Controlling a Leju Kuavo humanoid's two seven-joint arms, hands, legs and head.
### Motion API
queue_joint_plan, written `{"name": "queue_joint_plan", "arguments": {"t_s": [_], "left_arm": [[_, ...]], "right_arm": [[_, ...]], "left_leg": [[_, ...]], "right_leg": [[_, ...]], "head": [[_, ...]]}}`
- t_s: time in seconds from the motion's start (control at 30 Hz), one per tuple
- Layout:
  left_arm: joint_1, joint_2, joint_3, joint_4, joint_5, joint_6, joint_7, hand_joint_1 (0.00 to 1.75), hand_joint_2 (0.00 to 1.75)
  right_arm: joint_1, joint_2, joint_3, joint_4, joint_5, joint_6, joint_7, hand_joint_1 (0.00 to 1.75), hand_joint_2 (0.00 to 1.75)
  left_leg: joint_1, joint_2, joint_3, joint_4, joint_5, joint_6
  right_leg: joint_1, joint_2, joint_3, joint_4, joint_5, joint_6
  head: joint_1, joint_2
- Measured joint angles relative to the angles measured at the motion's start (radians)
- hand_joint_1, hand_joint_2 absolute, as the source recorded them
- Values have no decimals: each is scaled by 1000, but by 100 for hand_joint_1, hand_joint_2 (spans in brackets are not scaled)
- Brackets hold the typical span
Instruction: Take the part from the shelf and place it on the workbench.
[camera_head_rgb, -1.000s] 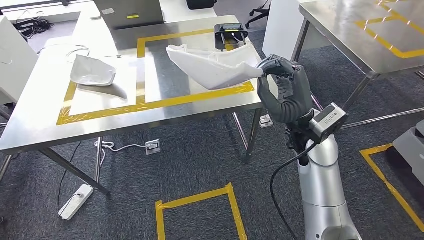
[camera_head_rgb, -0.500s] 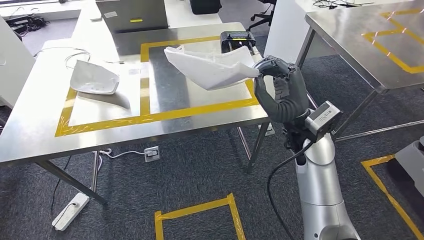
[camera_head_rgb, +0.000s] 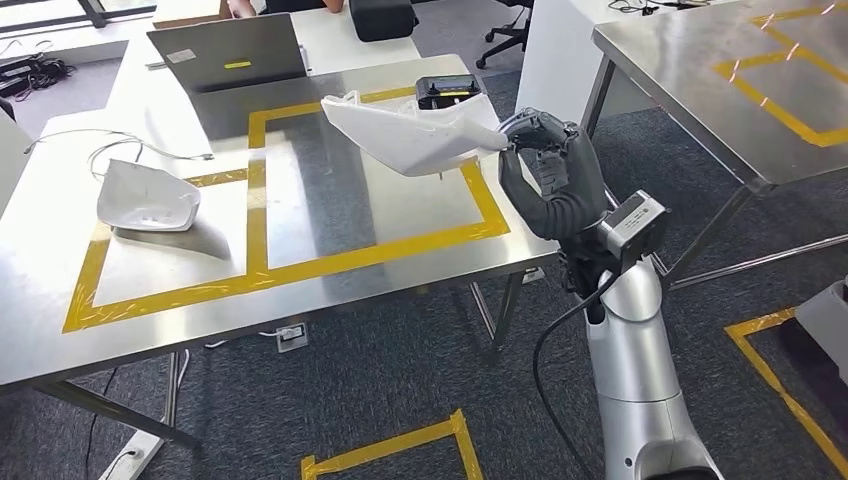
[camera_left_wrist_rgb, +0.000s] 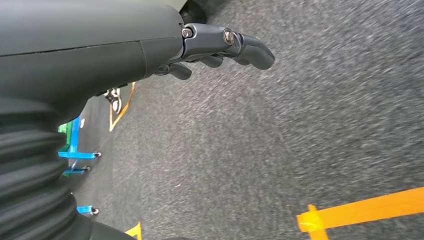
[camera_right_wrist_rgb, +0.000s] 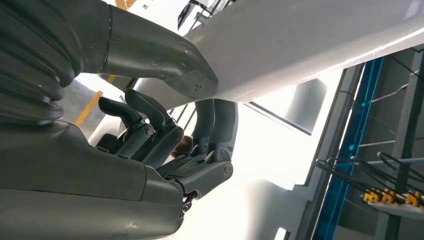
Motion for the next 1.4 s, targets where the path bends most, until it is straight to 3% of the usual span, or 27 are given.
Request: {"name": "queue_joint_plan", "arguments": {"t_s": [0.07,0.1,0.13,0.23,0.3,0.37,0.4,0.43,0.47,0.57,0.6,0.63,0.77,0.83,0.93,1.17,1.4], "left_arm": [[1,1,0,0,-4,-1,0,0,175],[0,1,0,0,-7,-2,-1,0,175],[0,1,0,1,-10,-2,-1,0,175],[-4,0,-1,1,-16,-3,-3,0,175],[-8,0,-3,1,-19,-4,-4,0,175],[-11,0,-8,1,-28,-7,-5,0,175],[-12,0,-12,1,-33,-10,-5,0,175],[-14,-1,-15,1,-37,-13,-4,0,175],[-16,-2,-18,1,-39,-18,-3,0,175],[-28,-11,-25,3,-44,-36,0,0,175],[-32,-13,-27,3,-47,-41,1,0,175],[-36,-15,-29,4,-50,-44,3,0,175],[-50,-17,-33,4,-41,-52,4,0,175],[-56,-19,-33,4,-36,-58,-1,0,175],[-59,-19,-33,4,-36,-64,-7,0,175],[-60,-19,-33,4,-34,-64,-20,0,175],[-60,-18,-33,4,-34,-64,-27,0,175]], "right_arm": [[-9,0,4,11,1,-2,1,175,175],[-13,0,6,17,3,-3,3,175,175],[-17,0,7,23,5,-5,5,175,175],[-33,0,10,41,16,-16,13,175,175],[-52,-1,13,64,30,-30,21,175,175],[-76,-1,19,104,55,-53,36,175,175],[-91,-2,22,132,70,-65,46,175,175],[-111,-2,24,165,85,-75,55,175,175],[-135,-2,27,202,102,-86,63,175,175],[-237,-2,43,347,180,-134,99,175,175],[-276,-2,53,404,216,-157,120,175,175],[-315,-2,65,464,252,-176,146,175,175],[-462,2,128,702,384,-208,303,175,175],[-516,4,171,801,436,-212,389,175,175],[-558,6,216,897,461,-216,454,175,175],[-578,13,254,989,482,-199,467,175,175],[-582,50,279,1019,502,-142,404,175,175]], "left_leg": [[-3,1,18,-118,115,8],[-5,0,24,-148,149,13],[-6,1,28,-159,160,19],[-4,-2,48,-160,149,39],[-2,-3,63,-162,137,50],[-3,-4,77,-162,122,56],[-4,-4,86,-162,114,56],[-5,-5,96,-161,105,56],[-6,-6,108,-161,97,56],[-10,-8,134,-160,72,49],[-11,-8,136,-161,67,44],[-12,-8,135,-159,65,38],[-13,-7,143,-166,70,33],[-13,-7,150,-178,63,31],[-13,-7,156,-187,60,30],[-12,-5,157,-190,61,26],[-12,-5,160,-189,61,25]], "right_leg": [[3,2,23,3,-25,8],[4,3,29,2,-35,14],[6,4,34,5,-41,21],[6,3,23,47,-37,38],[4,-2,-45,154,-50,47],[4,-3,-134,269,-100,54],[4,-3,-166,296,-121,54],[5,-3,-183,293,-125,51],[6,-4,-185,258,-103,47],[17,-4,-147,62,53,23],[21,-4,-139,22,89,17],[23,-5,-136,3,106,13],[22,-2,-126,-7,115,19],[23,-2,-126,-6,109,12],[25,-3,-125,-6,105,6],[25,-3,-124,-6,105,5],[22,-3,-121,-6,105,5]], "head": [[-4,0],[-5,0],[-6,0],[-5,0],[-4,0],[-4,0],[-4,0],[-4,0],[-4,0],[-5,0],[-5,0],[-5,0],[-4,0],[-5,0],[-5,0],[-5,0],[-4,0]]}}
